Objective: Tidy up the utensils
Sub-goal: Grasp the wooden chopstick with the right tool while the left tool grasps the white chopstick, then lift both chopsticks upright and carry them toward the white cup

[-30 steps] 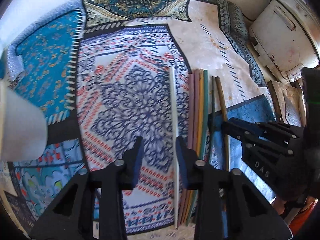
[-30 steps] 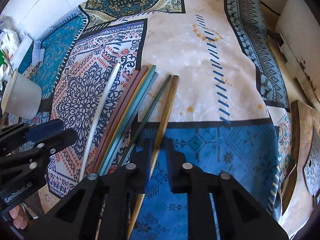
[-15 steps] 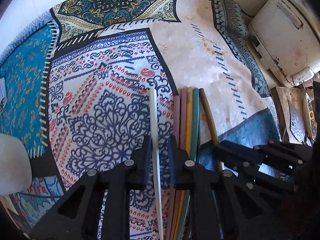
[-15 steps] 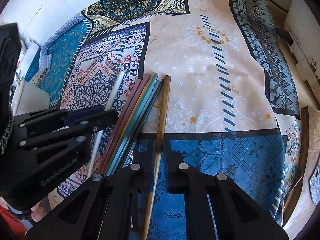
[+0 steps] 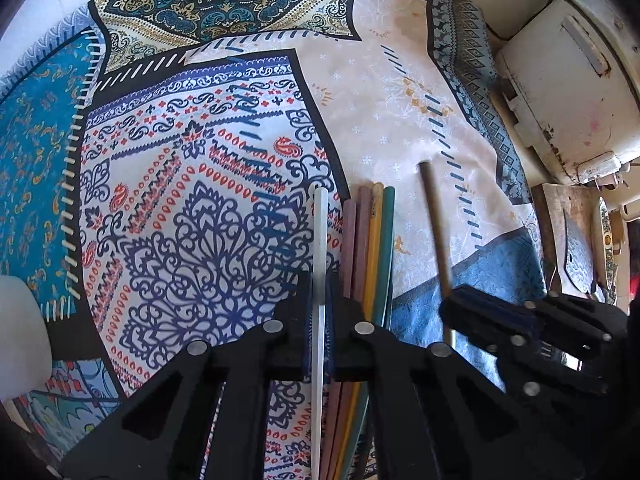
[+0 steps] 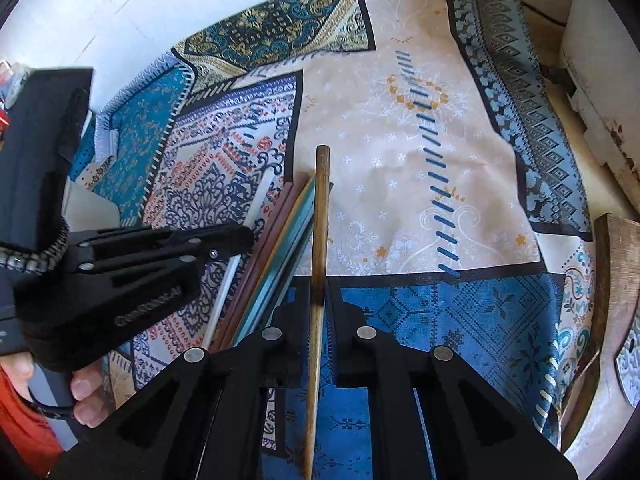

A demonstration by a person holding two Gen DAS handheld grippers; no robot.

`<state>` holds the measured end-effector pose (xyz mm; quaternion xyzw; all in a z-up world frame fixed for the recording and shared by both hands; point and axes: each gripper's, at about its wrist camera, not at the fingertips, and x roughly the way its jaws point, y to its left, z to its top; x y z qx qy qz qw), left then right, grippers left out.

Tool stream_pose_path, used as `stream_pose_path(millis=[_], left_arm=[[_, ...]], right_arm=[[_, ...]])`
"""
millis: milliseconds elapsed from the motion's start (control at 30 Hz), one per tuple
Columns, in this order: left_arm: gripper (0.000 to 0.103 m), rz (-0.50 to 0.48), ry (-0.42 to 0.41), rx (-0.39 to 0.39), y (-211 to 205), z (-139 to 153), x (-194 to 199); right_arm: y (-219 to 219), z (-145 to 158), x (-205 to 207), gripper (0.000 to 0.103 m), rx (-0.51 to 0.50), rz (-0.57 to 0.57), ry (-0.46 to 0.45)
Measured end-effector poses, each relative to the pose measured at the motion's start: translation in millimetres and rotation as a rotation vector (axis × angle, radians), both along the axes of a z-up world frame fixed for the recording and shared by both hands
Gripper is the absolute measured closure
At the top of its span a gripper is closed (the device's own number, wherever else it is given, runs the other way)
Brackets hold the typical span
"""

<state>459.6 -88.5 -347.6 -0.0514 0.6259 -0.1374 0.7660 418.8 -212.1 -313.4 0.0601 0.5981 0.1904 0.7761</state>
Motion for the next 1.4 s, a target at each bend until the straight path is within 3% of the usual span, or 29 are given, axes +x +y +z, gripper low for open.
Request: stream_pose_path(millis=[233,633,1400], left_arm=[[0.099,-0.008,-0.065,-0.003,7.4,26.1,-20.5],[0.099,-0.021,-0.238,-0.033,21.2,97.6,-66.1],[0.099,0.050,-0.517,-0.074,71.9,195.9,-101.7]], right_arm=[[-7.2,23.9,-6.1,0.097,0.011,-0.023,-0.052],[-7.6,68.0,-24.8,0.097,0.033,-0.069,-0.142],[27.5,147.5,-36.1,0.097,0.051,-0.054,-0.340]])
